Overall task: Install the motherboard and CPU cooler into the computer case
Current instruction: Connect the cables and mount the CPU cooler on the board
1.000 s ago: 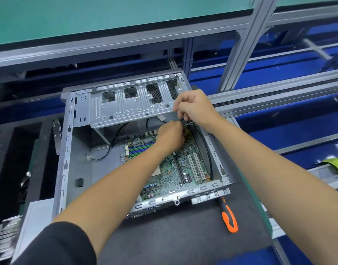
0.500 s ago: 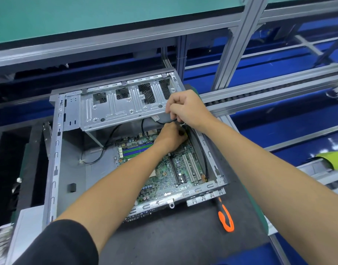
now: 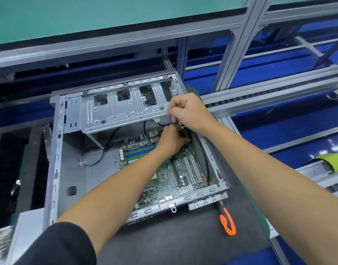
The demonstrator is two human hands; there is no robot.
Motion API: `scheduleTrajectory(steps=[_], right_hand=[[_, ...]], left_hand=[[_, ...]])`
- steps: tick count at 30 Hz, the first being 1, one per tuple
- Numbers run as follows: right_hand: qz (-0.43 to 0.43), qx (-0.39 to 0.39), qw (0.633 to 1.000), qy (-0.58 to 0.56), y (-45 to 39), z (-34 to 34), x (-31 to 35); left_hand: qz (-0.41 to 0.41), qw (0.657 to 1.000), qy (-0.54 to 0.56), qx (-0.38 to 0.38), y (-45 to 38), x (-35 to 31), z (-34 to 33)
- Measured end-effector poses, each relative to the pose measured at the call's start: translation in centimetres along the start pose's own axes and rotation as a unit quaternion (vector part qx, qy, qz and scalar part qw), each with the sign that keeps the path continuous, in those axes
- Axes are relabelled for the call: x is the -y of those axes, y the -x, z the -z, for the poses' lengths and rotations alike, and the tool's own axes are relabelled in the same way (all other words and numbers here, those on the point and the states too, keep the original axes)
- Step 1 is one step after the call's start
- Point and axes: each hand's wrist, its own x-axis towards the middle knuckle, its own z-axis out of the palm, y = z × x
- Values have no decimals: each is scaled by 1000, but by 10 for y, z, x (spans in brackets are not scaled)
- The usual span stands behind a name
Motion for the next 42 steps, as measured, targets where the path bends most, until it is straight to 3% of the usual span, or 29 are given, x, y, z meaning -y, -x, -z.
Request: scheduleTrajectory(steps=[9,21,39,42], right_hand=[[-3,10,1000,20,0,-1,0],[-4,9,999,46,1,0,3],[-3,12,999,44,1,1,4],[-5,12,999,41,0,1,4]], left_hand=[[-72,997,-28,-9,6,3,-3],[-202,952,-230,-28,12,4,-2],[-200,954,-217,-48,8,6,2],[-200,955,-219,-22,5,5,2]])
